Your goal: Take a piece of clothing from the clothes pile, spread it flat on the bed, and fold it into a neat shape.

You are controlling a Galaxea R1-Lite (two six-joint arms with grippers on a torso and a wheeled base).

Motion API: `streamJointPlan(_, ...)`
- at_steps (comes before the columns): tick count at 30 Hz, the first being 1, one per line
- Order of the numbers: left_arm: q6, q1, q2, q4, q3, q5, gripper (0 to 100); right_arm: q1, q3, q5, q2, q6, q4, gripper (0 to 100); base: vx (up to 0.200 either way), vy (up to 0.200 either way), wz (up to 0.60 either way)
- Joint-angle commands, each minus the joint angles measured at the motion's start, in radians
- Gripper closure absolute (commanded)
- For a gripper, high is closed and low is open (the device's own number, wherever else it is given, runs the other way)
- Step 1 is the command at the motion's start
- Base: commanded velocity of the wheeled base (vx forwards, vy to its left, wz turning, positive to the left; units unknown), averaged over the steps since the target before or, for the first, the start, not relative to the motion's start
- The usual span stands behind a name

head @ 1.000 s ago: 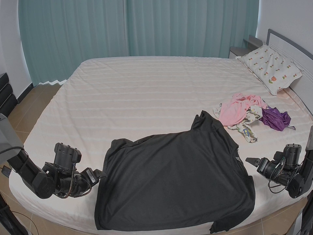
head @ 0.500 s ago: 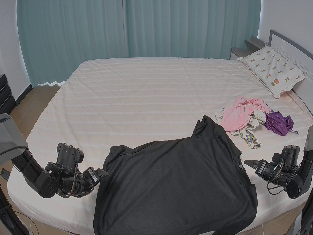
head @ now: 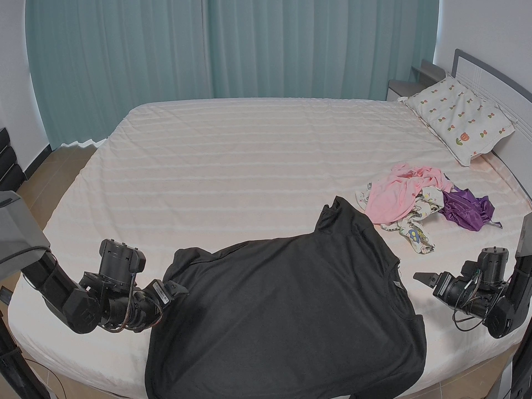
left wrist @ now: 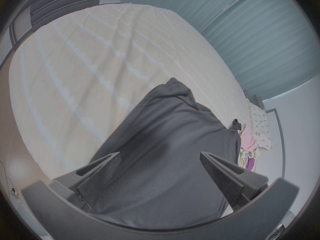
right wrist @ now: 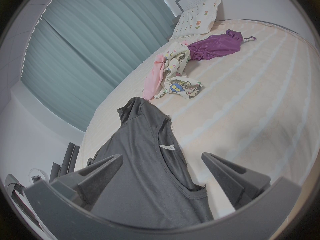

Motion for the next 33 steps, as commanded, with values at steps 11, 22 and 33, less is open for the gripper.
streamJointPlan(11,0.051,0.123,0.257,0.012,-0.394,0.038,0,0.055,0.018,-0.002,0.000,0.008,-0.002,0,0.000,0.000,0.00)
streamJointPlan(22,0.107,0.161,0.472,0.012,-0.644,0.058,0,0.071,0.023,-0.004,0.002,0.015,-0.003,0,0.000,0.000,0.00)
streamJointPlan(33,0.106,0.147,0.507,0.009,-0.658,0.046,100,0.071,0.017,-0.004,0.023,0.017,-0.005,0,0.000,0.000,0.00)
